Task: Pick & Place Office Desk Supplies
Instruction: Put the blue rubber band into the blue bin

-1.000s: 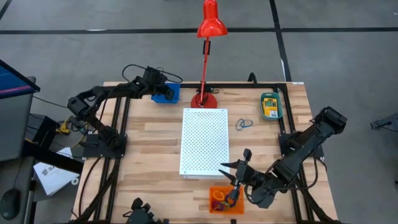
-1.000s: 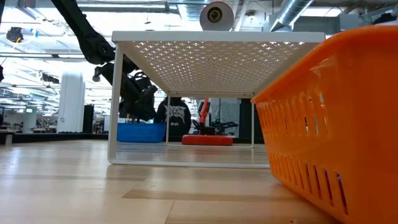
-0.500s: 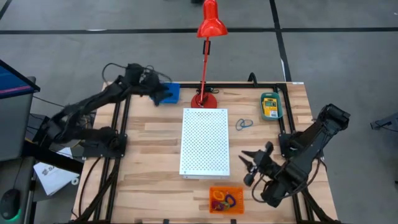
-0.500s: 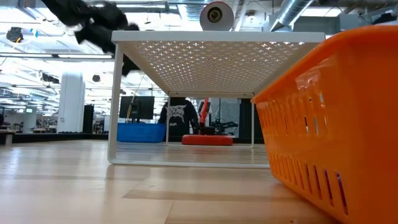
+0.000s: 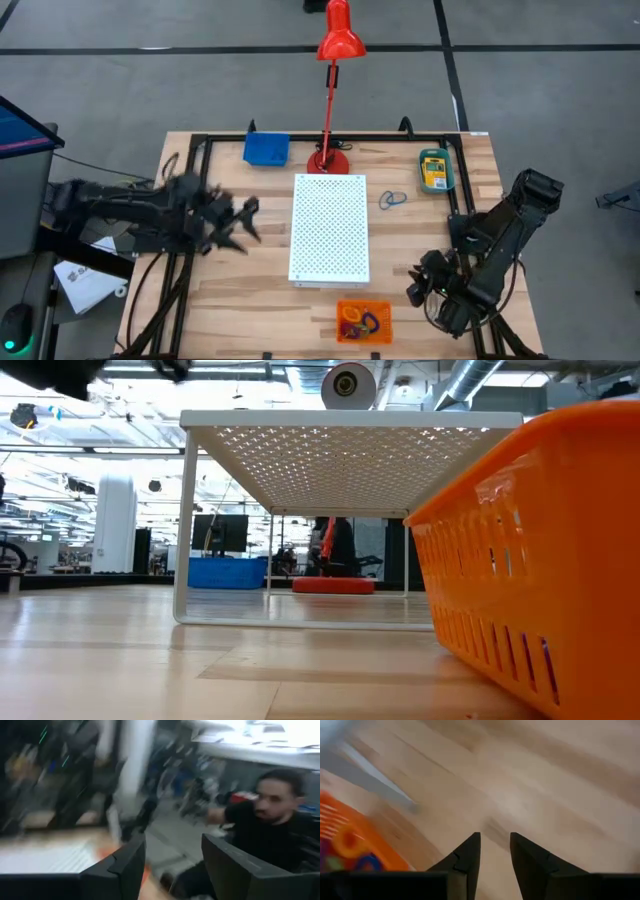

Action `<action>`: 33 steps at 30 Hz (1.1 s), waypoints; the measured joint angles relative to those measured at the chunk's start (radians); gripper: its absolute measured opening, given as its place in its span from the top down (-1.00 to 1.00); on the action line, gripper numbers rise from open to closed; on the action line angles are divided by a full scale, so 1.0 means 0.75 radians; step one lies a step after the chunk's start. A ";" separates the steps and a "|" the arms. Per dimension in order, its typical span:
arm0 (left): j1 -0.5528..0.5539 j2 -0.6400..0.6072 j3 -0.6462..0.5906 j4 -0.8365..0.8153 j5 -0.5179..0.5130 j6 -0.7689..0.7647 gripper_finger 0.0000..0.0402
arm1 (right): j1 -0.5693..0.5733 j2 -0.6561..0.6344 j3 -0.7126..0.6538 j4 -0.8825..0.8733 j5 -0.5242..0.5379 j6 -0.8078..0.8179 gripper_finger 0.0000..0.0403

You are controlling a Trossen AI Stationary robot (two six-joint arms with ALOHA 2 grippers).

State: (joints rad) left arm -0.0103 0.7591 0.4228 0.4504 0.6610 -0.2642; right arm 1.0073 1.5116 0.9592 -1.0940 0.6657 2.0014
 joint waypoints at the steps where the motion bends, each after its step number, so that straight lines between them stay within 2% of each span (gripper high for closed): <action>1: -0.101 0.004 -0.027 0.099 -0.084 0.030 0.08 | 0.000 0.000 0.000 -0.019 -0.073 0.032 0.49; 3: -0.290 0.028 -0.051 0.214 -0.263 0.134 0.10 | -0.003 0.015 0.000 -0.052 -0.223 0.093 0.49; 6: -0.526 0.082 -0.056 0.254 -0.530 0.327 0.12 | -0.011 0.062 -0.001 -0.071 -0.437 0.156 0.49; 8: -0.643 0.145 -0.056 0.346 -0.681 0.422 0.13 | -0.010 0.104 -0.001 -0.068 -0.541 0.185 0.49; 10: -0.723 0.213 -0.056 0.458 -0.771 0.480 0.12 | -0.003 0.152 -0.001 -0.045 -0.610 0.209 0.49; 13: -0.790 0.303 -0.055 0.593 -0.803 0.526 0.11 | 0.018 0.210 -0.001 -0.014 -0.678 0.257 0.49; 19: -0.817 0.415 -0.055 0.701 -0.808 0.531 0.10 | 0.059 0.295 0.001 0.161 -0.683 0.299 0.49; 33: -0.813 0.423 -0.055 0.742 -0.815 0.531 0.12 | 0.150 0.388 0.019 0.179 -0.636 0.324 0.50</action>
State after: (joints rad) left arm -0.6197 1.0763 0.3813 1.0066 0.0499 0.1341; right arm 1.1199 1.8027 0.9737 -0.9600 0.1886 2.2445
